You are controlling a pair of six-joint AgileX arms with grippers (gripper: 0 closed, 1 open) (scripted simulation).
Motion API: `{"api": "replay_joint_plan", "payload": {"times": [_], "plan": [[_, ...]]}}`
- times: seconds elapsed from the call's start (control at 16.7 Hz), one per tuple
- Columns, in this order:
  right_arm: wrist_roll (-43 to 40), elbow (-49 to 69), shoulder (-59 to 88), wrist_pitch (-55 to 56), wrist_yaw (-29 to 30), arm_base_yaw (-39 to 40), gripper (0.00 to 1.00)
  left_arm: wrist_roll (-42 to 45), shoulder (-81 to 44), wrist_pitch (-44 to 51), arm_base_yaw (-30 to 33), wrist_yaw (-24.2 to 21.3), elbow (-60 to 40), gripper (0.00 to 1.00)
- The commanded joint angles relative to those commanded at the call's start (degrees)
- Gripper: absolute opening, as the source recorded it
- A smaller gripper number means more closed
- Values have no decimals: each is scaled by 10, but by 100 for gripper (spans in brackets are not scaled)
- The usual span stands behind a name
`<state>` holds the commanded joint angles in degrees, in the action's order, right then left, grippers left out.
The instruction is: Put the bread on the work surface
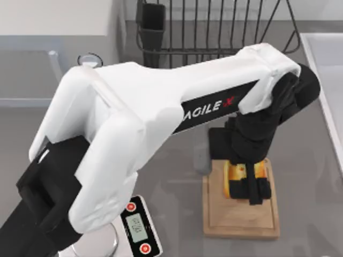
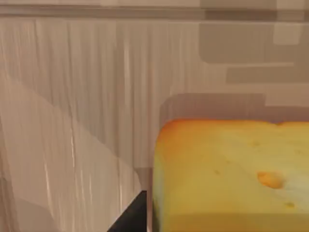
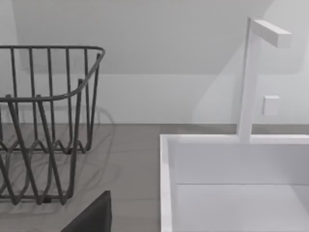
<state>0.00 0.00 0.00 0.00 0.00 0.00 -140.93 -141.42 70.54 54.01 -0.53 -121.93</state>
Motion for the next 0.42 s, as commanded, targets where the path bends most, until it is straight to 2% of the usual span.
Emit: {"api": "replay_joint_plan", "payload": {"times": [0.06,0.12,0.42], "plan": [[0,0,0,0,0,0,100,0,0,0,0,0,0,98],[0,0,0,0,0,0,100,0,0,0,0,0,0,100],[0,0,0,0,0,0,100,0,0,0,0,0,0,100]]}}
